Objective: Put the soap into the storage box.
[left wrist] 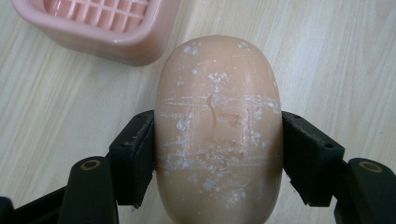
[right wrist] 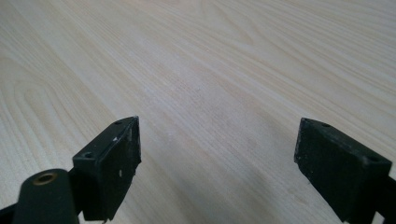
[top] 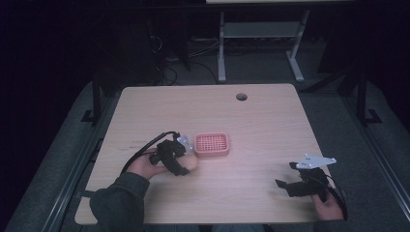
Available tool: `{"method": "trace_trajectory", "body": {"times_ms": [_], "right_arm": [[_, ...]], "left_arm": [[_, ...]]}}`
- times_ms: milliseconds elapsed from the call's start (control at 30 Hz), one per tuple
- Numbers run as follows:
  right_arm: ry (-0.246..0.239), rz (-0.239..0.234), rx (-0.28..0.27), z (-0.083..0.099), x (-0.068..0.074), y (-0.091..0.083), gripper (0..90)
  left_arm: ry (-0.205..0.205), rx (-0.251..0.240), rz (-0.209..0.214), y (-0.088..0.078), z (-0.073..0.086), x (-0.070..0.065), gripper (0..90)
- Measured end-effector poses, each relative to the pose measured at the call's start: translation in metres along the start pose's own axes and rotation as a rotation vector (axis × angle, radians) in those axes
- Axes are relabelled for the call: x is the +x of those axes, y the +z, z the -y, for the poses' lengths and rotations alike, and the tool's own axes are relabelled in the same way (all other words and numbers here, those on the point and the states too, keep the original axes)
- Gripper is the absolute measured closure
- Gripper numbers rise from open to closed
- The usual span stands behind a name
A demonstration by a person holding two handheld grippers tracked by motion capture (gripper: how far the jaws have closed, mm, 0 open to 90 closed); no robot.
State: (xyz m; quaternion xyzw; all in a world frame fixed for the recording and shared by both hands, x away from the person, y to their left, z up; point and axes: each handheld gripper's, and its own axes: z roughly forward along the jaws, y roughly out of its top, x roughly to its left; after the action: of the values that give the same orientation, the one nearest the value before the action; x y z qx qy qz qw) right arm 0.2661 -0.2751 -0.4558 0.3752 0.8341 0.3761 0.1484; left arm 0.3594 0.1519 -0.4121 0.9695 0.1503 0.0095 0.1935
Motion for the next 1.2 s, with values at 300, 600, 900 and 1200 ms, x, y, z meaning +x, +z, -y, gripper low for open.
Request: {"method": "trace_trajectory", "body": {"times_ms": [300, 600, 900, 1200], "right_arm": [[0.003, -0.003, -0.005, 0.0, -0.001, -0.001, 14.1], [0.004, -0.003, -0.007, 0.001, -0.001, -0.001, 14.1], [0.007, -0.001, -0.01, 0.001, -0.001, -0.001, 14.1], [0.003, -0.002, -0.007, 0.001, -0.002, -0.002, 14.1]], "left_arm": [[0.013, 0.017, -0.007, 0.002, -0.011, 0.004, 32.5], [0.025, 0.023, -0.008, 0.003, -0.022, 0.008, 32.5], [0.033, 0.019, -0.007, 0.0, -0.03, 0.012, 32.5], [0.051, 0.008, -0.017, -0.004, -0.044, 0.015, 32.5]]}}
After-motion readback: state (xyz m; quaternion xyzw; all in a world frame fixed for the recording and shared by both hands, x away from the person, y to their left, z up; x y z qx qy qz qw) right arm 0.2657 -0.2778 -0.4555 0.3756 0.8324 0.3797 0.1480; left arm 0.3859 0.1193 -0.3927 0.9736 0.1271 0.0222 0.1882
